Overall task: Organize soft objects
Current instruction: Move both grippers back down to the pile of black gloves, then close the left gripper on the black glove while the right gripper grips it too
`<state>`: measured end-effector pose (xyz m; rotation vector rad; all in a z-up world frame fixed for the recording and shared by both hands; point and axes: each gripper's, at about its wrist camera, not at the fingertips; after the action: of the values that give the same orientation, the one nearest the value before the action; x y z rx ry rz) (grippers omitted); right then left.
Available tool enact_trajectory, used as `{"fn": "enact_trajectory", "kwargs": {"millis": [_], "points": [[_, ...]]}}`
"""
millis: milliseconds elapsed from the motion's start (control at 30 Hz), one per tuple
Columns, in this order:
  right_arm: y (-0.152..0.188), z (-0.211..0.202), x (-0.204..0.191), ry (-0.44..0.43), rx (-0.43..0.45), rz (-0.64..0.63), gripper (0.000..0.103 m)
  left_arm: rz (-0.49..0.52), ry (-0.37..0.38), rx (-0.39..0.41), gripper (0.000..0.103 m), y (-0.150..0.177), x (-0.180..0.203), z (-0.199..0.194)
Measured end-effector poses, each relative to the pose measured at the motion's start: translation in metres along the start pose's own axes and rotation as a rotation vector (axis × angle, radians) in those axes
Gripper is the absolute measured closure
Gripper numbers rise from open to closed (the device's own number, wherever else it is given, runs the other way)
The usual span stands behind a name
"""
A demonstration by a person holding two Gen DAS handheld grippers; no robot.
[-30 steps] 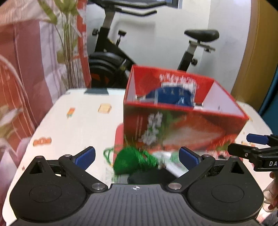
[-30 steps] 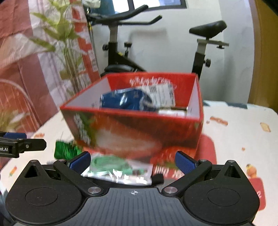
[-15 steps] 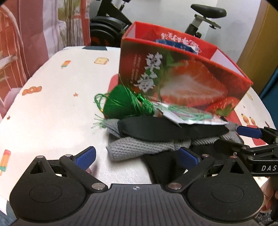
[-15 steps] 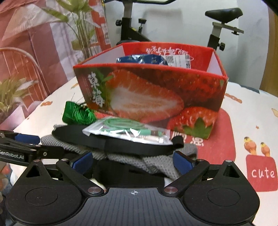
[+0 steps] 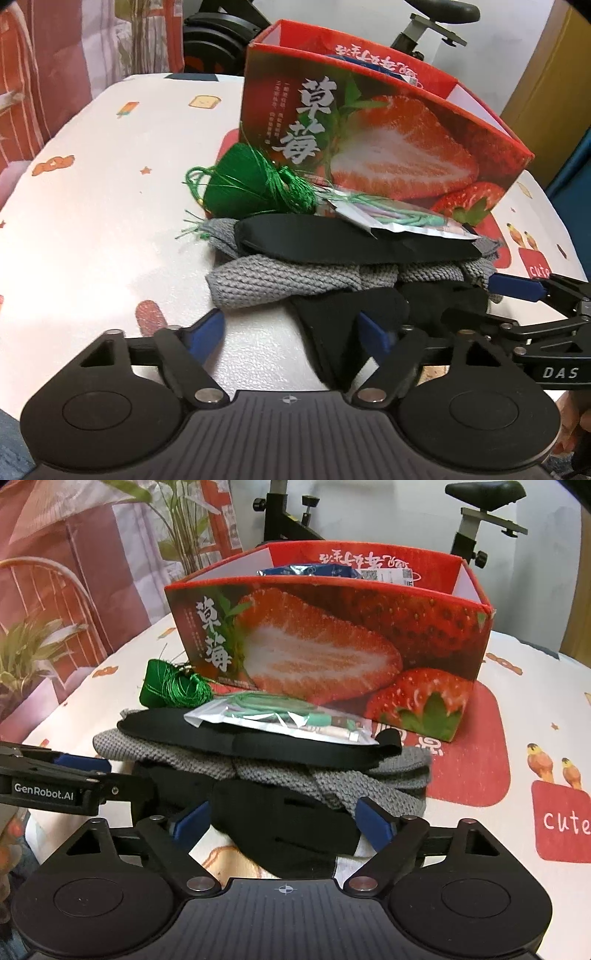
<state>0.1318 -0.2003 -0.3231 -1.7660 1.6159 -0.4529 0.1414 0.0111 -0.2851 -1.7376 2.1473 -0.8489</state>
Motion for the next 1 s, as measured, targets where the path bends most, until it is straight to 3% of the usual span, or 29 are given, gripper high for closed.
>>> {"fn": "enact_trajectory", "kwargs": {"millis": [267, 500, 833, 1000], "points": [[-0.001, -0.003, -0.003, 0.016, 0.016, -0.018, 0.024, 0.022, 0.072, -0.005, 0.044, 0.004, 0.005, 0.001], [-0.004, -0.008, -0.016, -0.044, 0.040, -0.072, 0.040, 0.024, 0.117, -0.013, 0.063, 0.009, 0.006, 0.005], [0.008, 0.011, -0.010, 0.015, -0.017, -0.074, 0.038, 0.055, 0.125, -0.017, 0.063, 0.012, 0.009, 0.010], [0.014, 0.017, -0.011, 0.016, -0.003, -0.091, 0.036, 0.048, 0.133, -0.008, 0.063, 0.011, 0.007, 0.012]]}}
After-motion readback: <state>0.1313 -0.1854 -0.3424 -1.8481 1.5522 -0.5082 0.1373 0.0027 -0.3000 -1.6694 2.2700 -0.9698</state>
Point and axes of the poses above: each gripper's, at about its wrist camera, not at the fingertips, and z roughly the way its jaws point, x to its right, y to its underside, and after that the axes turned 2 degrees about x, right-handed
